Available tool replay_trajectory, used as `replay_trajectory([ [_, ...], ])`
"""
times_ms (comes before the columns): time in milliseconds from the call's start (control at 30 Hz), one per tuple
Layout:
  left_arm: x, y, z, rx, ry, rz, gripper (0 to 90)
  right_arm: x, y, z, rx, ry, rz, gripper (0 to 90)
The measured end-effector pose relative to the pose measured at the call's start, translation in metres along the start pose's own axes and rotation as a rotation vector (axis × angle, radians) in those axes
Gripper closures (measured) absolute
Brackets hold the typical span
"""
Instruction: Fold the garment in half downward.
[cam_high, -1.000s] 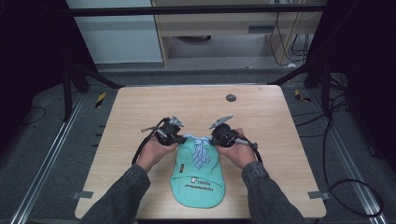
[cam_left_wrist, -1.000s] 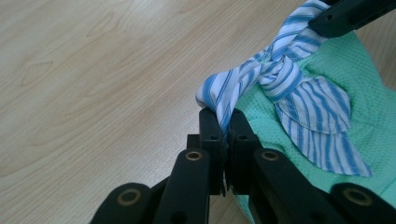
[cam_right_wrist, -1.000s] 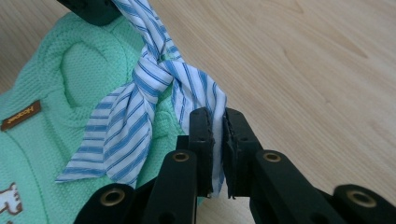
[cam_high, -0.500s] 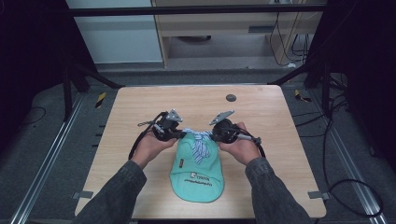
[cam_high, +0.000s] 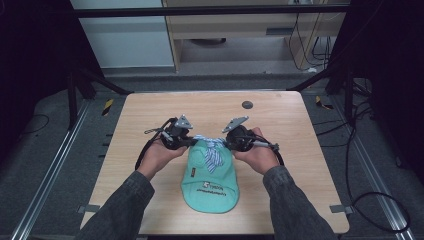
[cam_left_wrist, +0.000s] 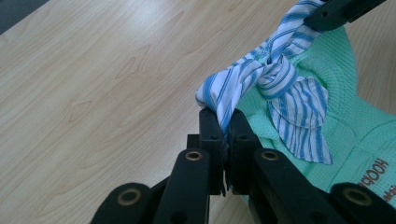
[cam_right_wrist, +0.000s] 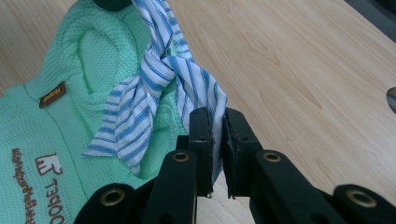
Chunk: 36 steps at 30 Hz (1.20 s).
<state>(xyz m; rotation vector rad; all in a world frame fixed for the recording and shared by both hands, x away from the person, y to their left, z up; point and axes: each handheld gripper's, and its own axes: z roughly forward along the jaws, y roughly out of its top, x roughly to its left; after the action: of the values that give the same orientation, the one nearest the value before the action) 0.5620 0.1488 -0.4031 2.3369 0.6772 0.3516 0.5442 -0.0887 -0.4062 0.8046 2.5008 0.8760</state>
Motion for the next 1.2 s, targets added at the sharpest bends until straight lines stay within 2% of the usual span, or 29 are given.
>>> replay_trajectory([
  [300, 0.001, 0.004, -0.001, -0.005, 0.004, 0.003, 87.3, -0.002, 0.003, -0.004, -0.005, -0.003, -0.007, 82.8],
  [467, 0.002, 0.011, -0.001, -0.012, 0.007, 0.006, 87.2, -0.005, 0.003, -0.007, -0.014, -0.011, 0.006, 82.8],
  [600, 0.005, 0.016, -0.001, -0.006, 0.014, 0.021, 87.3, -0.007, 0.006, -0.009, -0.015, -0.019, -0.011, 82.8],
  [700, 0.008, 0.018, 0.002, -0.001, 0.004, 0.014, 87.3, -0.01, 0.007, -0.009, -0.023, -0.021, -0.007, 82.8],
  [1200, 0.011, 0.025, -0.002, -0.013, 0.021, 0.022, 87.3, -0.017, 0.014, -0.01, -0.021, -0.046, -0.04, 82.8],
])
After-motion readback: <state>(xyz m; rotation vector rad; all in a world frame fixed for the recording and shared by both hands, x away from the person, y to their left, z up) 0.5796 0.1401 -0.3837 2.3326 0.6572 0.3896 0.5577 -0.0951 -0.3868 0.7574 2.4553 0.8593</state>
